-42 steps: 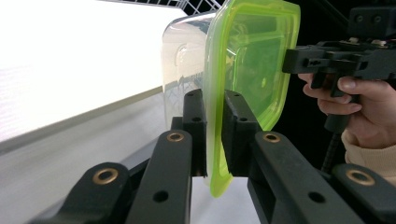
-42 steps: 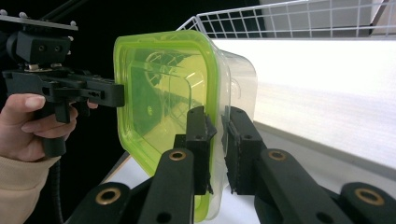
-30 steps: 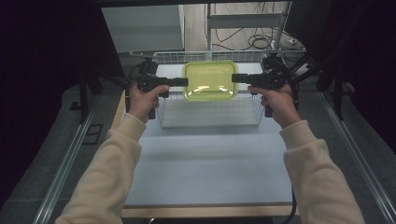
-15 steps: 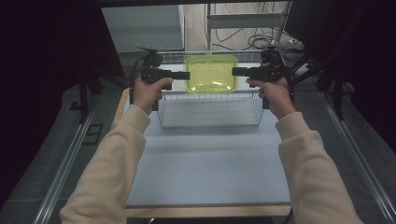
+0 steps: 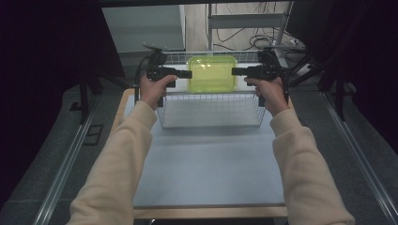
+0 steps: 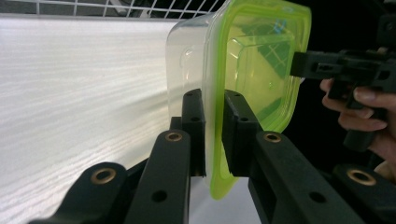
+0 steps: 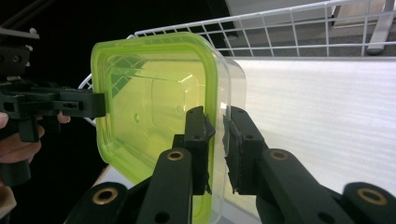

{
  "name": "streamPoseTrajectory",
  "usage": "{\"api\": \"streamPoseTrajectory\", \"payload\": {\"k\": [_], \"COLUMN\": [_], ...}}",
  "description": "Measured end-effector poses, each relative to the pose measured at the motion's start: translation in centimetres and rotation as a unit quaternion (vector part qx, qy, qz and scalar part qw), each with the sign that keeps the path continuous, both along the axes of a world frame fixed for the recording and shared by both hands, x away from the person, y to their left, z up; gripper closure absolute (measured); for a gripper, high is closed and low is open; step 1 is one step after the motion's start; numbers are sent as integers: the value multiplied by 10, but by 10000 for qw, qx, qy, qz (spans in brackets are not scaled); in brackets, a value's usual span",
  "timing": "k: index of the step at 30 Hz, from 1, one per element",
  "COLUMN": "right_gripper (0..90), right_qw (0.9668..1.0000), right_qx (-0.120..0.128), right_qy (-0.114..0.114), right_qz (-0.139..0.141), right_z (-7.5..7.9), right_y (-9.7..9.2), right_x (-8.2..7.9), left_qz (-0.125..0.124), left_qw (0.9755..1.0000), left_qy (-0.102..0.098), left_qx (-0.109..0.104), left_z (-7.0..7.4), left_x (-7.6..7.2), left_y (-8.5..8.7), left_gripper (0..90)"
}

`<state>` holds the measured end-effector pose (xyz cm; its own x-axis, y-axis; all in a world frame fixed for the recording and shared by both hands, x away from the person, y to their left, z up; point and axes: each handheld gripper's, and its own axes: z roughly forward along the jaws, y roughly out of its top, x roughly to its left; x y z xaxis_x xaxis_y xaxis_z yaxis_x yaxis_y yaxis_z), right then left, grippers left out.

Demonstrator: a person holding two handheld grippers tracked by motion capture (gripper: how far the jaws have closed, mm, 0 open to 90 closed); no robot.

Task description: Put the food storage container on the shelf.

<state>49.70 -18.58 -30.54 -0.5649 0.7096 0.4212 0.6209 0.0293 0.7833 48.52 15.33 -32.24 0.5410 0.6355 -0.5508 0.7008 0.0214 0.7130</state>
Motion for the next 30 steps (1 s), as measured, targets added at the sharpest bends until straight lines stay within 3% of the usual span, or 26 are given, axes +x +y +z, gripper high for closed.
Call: {"api": "streamPoseTrajectory", "payload": {"k": [5,10,15,21,28,30], "right_gripper": [789,750,713,668,621,569], "right_qw": [9999,9997,9997,9993,9991,9989], "right_qx": [81,125,2,-107,-202,-221], "right_qy": [93,128,128,152,158,151], "right_qz": [-76,-166,-224,-312,-345,-378], "right_z": [-1,-5,-7,-12,-13,-13], "right_y": [1,4,7,10,11,12], "right_x": [11,19,23,26,26,26], "left_qz": [42,139,268,351,422,432], "left_qw": [9989,9978,9986,9980,9983,9984], "left_qy": [265,409,322,377,315,286], "left_qx": [-385,-499,-336,-371,-245,-221], "left_z": [-4,-7,-8,-14,-16,-16], "left_x": [12,21,25,29,30,31], "left_y": [3,4,1,0,-2,-2], "left_gripper": [810,801,760,715,654,626]}}
